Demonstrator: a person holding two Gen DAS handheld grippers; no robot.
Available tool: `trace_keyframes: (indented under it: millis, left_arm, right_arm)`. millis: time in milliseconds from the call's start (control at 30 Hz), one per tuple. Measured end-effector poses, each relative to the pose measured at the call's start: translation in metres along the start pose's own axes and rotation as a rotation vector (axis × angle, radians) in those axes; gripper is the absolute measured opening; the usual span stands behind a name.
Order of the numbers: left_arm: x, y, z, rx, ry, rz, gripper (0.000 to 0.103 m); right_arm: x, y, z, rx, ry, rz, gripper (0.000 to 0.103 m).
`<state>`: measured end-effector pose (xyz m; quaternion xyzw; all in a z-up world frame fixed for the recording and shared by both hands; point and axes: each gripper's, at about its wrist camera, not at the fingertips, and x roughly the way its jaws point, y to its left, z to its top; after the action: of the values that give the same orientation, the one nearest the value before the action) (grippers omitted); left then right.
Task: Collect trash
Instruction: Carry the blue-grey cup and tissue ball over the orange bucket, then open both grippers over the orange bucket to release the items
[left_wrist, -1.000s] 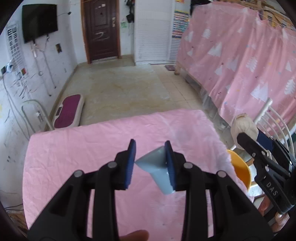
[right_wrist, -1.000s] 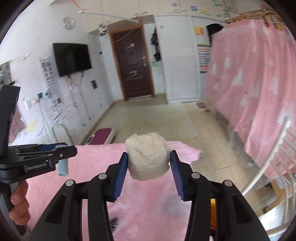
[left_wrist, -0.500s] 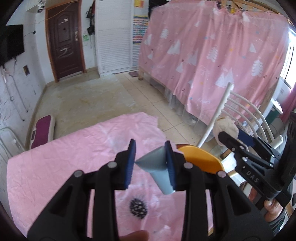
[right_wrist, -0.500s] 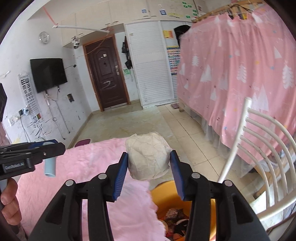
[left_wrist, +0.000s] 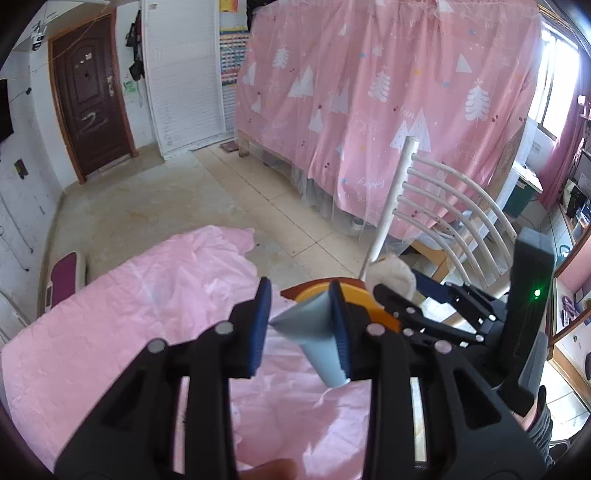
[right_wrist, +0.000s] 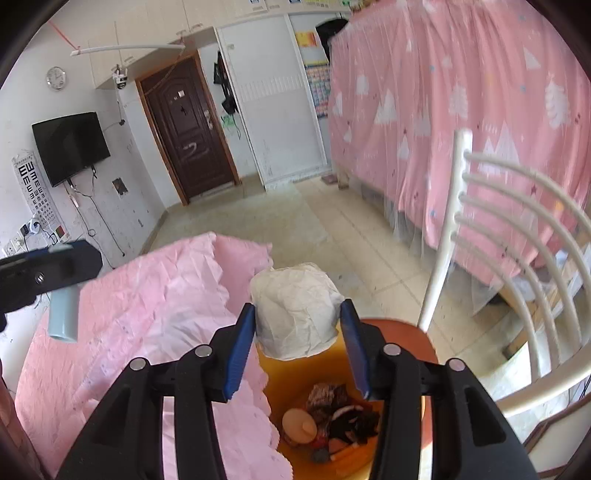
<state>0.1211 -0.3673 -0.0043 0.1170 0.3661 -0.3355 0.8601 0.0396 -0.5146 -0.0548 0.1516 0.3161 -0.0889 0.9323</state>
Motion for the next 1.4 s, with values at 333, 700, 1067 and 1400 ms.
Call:
trace_keyframes:
  millis: [333,700,1067,1400]
  left_arm:
    - [0.017,-0.018,0.007,-0.009,0.01,-0.095,0.03]
    - [0.007,-0.014,0.003,-0.038,-0.016,-0.19,0.055]
    - [-0.031,0.026,-0.01,-0.098,-0.084,-0.108,0.055]
    - [-0.064,0.089,-0.034,-0.184,-0.136,0.013,0.055]
  right_arm:
    - [-0.007,-0.032,-0.003,0.085,-0.037,-0.023,0.047]
    - [-0.021,-0.031,-0.003,0.093,-0.059,-0.036,0.048]
    - [-0.03,0.018,0.009,0.014,-0.08,-0.003,0.048]
    - [-0.029,0.086,0.019,-0.085,-0.086,0.05,0.054]
